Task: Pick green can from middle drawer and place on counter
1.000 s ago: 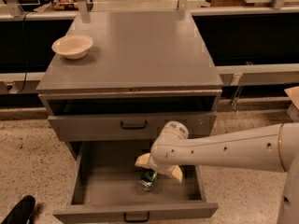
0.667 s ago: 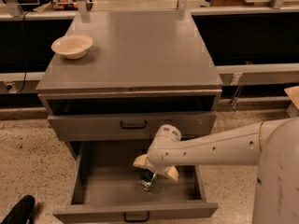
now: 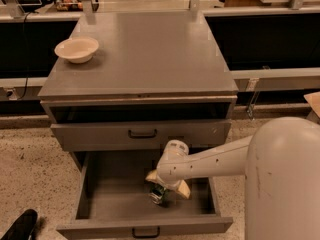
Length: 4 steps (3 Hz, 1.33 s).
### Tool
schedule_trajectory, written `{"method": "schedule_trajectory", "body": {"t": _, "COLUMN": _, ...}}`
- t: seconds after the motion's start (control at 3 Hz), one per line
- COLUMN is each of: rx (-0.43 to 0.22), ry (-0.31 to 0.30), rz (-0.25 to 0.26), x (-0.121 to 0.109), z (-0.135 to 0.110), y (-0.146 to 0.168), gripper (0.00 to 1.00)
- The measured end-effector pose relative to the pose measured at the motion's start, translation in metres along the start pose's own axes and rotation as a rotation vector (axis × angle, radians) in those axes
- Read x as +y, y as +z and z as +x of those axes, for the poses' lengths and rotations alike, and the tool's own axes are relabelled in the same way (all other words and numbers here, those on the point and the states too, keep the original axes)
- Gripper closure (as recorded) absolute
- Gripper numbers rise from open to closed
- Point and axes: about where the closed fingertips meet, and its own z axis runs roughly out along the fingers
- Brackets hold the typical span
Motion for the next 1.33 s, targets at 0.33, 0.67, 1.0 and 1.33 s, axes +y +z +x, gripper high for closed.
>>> {"method": "schedule_trajectory", "body": {"t": 0.33, "rx": -0.025, "ry": 0.003, "rz": -0.011, "x": -0.003, "z": -0.001, "y": 0.020, "gripper": 0.17}}
{"method": "schedule_trajectory", "body": {"t": 0.67, "rx": -0.043, "ry": -0.010, "rz": -0.013, "x": -0.009, "z": -0.005, "y": 0.028, "gripper": 0.41}}
{"method": "schedule_trajectory", "body": {"t": 1.0, "rx": -0.055, "ry": -0.015, "rz": 0.016, "x": -0.013, "z": -0.008, "y": 0.024, "gripper": 0.63}}
{"method": "schedule_trajectory", "body": {"t": 1.33, "rx": -0.067, "ry": -0.032, "rz": 0.096, "x": -0.017, "z": -0.011, "y": 0.004, "gripper": 0.87}}
